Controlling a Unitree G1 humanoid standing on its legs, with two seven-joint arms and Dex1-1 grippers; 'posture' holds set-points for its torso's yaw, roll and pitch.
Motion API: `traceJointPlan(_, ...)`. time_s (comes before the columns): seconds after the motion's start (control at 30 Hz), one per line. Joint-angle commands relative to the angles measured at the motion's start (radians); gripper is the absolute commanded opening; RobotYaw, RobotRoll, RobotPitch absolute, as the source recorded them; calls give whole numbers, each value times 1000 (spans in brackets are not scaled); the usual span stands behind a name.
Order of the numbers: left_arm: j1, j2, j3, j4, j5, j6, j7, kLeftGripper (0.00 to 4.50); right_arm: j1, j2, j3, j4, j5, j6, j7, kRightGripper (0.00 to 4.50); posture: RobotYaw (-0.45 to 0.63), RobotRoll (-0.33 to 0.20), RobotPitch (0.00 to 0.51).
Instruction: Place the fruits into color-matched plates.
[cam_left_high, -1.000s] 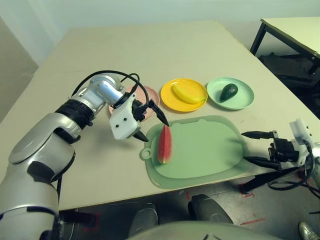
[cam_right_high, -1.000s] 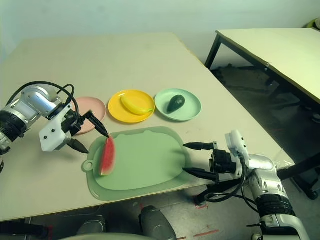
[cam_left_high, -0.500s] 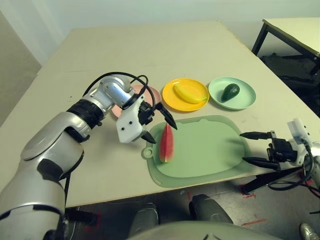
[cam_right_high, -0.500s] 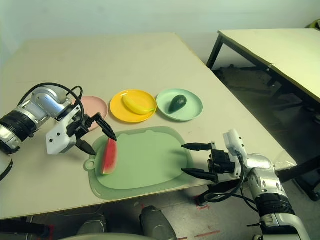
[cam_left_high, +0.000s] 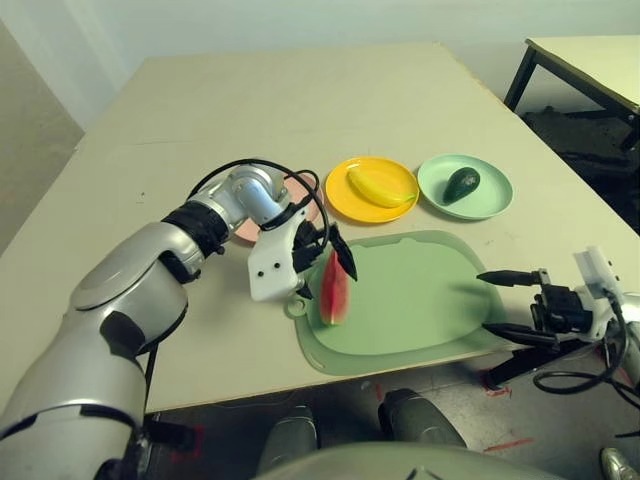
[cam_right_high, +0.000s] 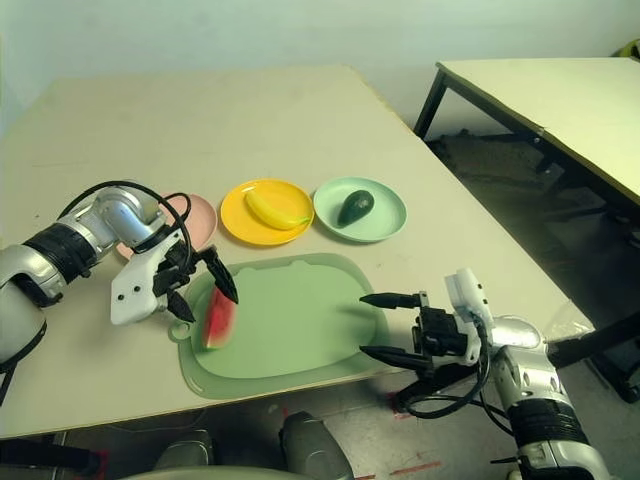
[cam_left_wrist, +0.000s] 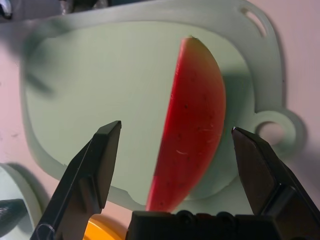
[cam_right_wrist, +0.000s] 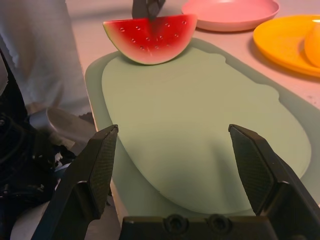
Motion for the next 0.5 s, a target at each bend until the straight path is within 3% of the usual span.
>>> traceJointPlan(0.03, -19, -31, 8, 53, 35, -22, -11, 4500, 11, 9, -22, -25, -16, 9, 3, 4464, -231, 0, 9)
traceJointPlan(0.5, -5, -113, 90, 176, 133, -56, -11, 4500, 17, 19, -43, -43, -29, 18, 3, 4464, -237, 0, 12)
